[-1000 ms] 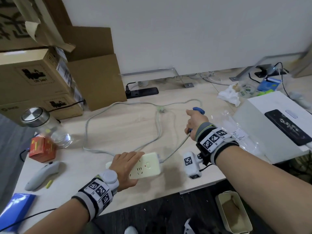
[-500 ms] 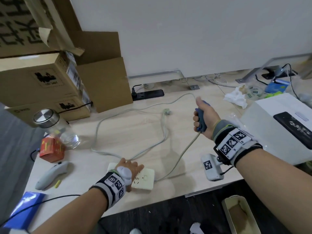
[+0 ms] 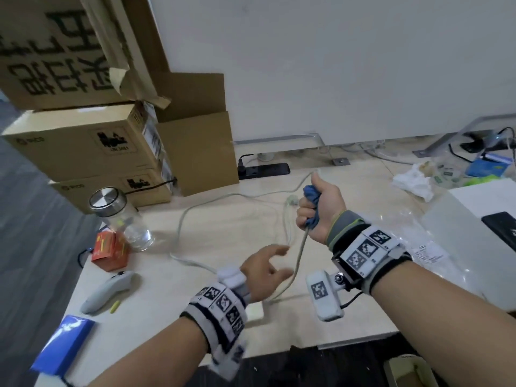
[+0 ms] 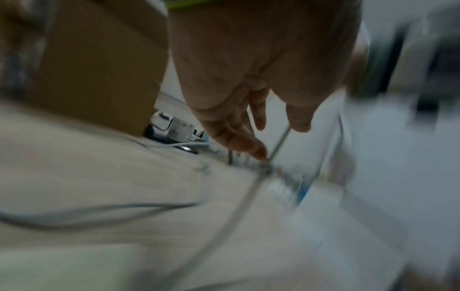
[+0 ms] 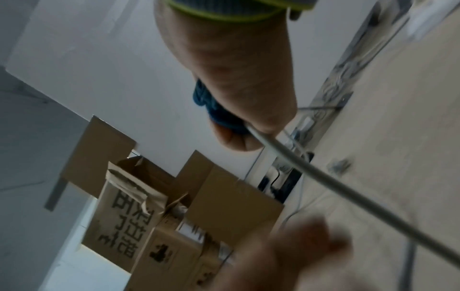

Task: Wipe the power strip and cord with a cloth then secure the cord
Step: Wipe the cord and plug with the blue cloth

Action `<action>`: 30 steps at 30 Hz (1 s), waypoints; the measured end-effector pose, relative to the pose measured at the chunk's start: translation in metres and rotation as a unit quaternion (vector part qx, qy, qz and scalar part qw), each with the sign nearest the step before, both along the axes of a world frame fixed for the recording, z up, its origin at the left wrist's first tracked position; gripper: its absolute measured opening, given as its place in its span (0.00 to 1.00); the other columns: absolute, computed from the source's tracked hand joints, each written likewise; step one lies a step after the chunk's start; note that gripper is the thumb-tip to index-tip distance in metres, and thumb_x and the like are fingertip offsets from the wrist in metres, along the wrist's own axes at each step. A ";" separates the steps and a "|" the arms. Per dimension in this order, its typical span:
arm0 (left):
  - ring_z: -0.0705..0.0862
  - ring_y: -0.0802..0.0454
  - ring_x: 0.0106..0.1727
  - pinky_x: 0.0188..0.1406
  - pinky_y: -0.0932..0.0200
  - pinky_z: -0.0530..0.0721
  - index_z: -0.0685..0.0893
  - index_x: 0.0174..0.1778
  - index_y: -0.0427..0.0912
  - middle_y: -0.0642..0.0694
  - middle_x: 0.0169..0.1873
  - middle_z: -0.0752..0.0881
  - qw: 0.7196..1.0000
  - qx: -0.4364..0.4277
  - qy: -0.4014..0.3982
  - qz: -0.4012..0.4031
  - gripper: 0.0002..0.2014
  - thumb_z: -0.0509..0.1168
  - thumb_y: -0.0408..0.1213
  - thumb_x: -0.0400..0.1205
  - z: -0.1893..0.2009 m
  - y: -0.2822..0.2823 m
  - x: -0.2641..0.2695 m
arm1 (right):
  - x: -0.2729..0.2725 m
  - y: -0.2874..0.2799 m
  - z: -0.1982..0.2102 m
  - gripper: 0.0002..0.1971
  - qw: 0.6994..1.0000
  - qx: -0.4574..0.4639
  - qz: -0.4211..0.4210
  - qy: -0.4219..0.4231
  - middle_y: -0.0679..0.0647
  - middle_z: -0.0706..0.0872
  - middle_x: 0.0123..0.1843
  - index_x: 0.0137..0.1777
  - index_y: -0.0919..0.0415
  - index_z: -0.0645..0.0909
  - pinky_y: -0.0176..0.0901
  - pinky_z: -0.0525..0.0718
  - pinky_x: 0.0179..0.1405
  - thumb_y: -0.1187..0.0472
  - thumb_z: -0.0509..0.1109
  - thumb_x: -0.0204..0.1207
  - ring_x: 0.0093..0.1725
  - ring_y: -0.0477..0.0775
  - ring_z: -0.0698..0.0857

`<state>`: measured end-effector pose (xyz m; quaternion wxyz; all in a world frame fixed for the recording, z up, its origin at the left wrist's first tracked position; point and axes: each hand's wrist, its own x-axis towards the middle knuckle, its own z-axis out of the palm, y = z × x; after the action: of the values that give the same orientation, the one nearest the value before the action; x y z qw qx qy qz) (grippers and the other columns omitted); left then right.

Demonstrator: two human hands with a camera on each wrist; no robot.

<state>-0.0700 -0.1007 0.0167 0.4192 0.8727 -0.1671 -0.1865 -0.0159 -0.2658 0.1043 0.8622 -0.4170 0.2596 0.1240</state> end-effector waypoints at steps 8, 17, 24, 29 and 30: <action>0.72 0.51 0.31 0.35 0.56 0.73 0.72 0.39 0.39 0.46 0.29 0.74 0.982 -0.171 0.033 0.073 0.14 0.54 0.44 0.87 0.038 -0.045 0.019 | 0.007 0.009 0.014 0.25 0.999 0.001 -0.037 0.003 0.47 0.56 0.21 0.25 0.52 0.59 0.37 0.54 0.17 0.44 0.67 0.74 0.20 0.48 0.51; 0.65 0.53 0.23 0.33 0.57 0.68 0.67 0.15 0.48 0.50 0.18 0.67 0.957 -0.236 0.112 0.128 0.33 0.51 0.71 0.77 0.001 -0.025 0.018 | 0.030 -0.047 0.042 0.21 0.994 -0.047 -0.099 -0.010 0.47 0.59 0.20 0.29 0.54 0.62 0.39 0.55 0.22 0.47 0.67 0.76 0.20 0.49 0.54; 0.55 0.51 0.26 0.31 0.56 0.63 0.59 0.17 0.48 0.48 0.21 0.56 0.898 -0.358 0.191 0.169 0.29 0.57 0.62 0.77 -0.008 -0.002 0.032 | 0.048 -0.081 0.050 0.20 0.979 -0.009 -0.198 -0.053 0.45 0.59 0.18 0.27 0.52 0.64 0.35 0.56 0.22 0.46 0.66 0.76 0.17 0.47 0.54; 0.71 0.46 0.27 0.35 0.53 0.71 0.74 0.13 0.45 0.39 0.23 0.77 0.920 -0.224 0.183 0.263 0.33 0.54 0.59 0.83 -0.017 0.015 0.039 | 0.053 -0.080 0.052 0.20 0.974 -0.018 -0.219 -0.061 0.44 0.60 0.17 0.27 0.53 0.65 0.36 0.53 0.23 0.48 0.65 0.77 0.18 0.48 0.52; 0.76 0.45 0.30 0.36 0.54 0.73 0.81 0.19 0.46 0.38 0.29 0.84 0.930 -0.178 0.150 0.285 0.31 0.52 0.56 0.85 -0.014 0.014 0.042 | 0.053 -0.074 0.050 0.20 0.975 -0.018 -0.211 -0.062 0.44 0.60 0.17 0.27 0.53 0.64 0.37 0.53 0.22 0.48 0.65 0.77 0.18 0.48 0.53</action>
<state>-0.0277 -0.0863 0.0022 0.6234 0.7565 0.1225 -0.1551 0.0371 -0.3394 0.1538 0.8757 -0.3748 0.2904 -0.0915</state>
